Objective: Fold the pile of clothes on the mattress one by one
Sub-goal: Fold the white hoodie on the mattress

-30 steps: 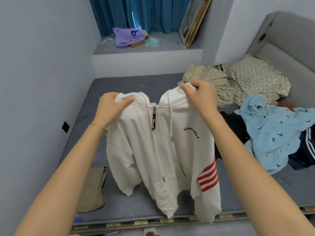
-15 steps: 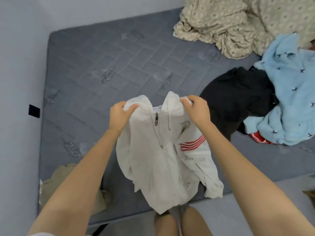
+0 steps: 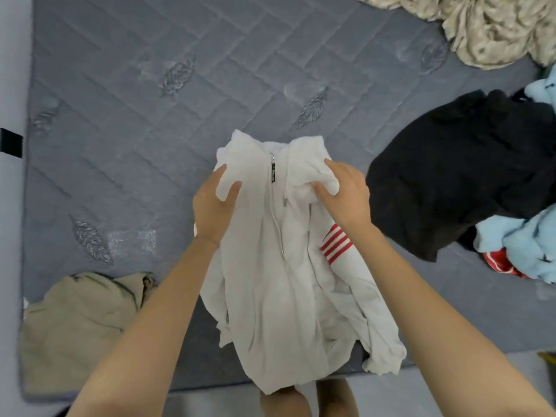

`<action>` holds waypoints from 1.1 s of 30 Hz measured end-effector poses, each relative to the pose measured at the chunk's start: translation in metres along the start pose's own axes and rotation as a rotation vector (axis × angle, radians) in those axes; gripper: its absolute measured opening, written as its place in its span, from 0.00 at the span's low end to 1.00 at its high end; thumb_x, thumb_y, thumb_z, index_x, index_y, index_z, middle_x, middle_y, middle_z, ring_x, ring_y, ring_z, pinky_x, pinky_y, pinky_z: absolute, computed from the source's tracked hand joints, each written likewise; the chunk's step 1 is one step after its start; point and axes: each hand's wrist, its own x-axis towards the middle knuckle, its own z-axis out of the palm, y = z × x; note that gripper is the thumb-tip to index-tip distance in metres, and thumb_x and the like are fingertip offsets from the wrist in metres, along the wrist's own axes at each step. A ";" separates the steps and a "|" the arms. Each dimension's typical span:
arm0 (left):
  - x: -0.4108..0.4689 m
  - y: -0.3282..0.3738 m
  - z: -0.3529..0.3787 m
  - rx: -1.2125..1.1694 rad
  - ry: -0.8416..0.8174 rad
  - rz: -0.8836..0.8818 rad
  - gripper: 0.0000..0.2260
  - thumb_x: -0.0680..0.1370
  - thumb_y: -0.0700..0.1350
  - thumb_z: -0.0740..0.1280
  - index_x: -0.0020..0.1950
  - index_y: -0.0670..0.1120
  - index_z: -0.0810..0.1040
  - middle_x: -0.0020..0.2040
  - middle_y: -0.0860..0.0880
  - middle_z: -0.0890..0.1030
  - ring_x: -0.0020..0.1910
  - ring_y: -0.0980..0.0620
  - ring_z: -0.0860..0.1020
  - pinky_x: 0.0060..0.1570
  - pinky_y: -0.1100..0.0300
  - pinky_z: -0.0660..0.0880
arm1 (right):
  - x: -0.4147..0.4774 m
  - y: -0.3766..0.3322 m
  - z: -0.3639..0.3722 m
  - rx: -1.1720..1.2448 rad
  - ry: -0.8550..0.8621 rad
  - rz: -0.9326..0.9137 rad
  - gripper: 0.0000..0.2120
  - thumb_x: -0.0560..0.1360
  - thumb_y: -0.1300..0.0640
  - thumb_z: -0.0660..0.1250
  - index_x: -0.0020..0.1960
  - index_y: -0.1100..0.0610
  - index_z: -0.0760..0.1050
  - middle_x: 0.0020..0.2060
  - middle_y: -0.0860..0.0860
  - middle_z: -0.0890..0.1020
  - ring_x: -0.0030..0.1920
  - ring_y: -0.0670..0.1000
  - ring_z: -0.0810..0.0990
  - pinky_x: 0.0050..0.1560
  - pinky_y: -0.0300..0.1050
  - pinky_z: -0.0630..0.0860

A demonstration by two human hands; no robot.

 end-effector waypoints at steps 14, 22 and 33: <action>-0.022 -0.039 0.111 0.236 -0.235 0.073 0.26 0.80 0.55 0.62 0.77 0.53 0.60 0.78 0.48 0.59 0.78 0.50 0.52 0.74 0.51 0.42 | -0.011 0.102 0.060 -0.027 -0.189 0.235 0.32 0.78 0.39 0.61 0.77 0.50 0.57 0.76 0.52 0.60 0.76 0.55 0.57 0.75 0.54 0.55; -0.007 -0.047 0.178 0.470 -0.311 0.339 0.30 0.76 0.63 0.53 0.77 0.53 0.60 0.78 0.48 0.57 0.78 0.46 0.50 0.74 0.48 0.43 | 0.001 0.149 0.089 0.104 -0.104 0.363 0.37 0.77 0.45 0.66 0.78 0.50 0.52 0.77 0.54 0.55 0.76 0.55 0.55 0.76 0.55 0.56; 0.015 -0.013 0.243 0.623 -0.508 0.696 0.25 0.82 0.60 0.46 0.76 0.51 0.62 0.77 0.42 0.60 0.77 0.40 0.54 0.73 0.42 0.46 | 0.007 0.173 0.081 0.430 0.109 0.548 0.07 0.80 0.54 0.63 0.52 0.56 0.76 0.48 0.51 0.80 0.44 0.46 0.78 0.57 0.47 0.79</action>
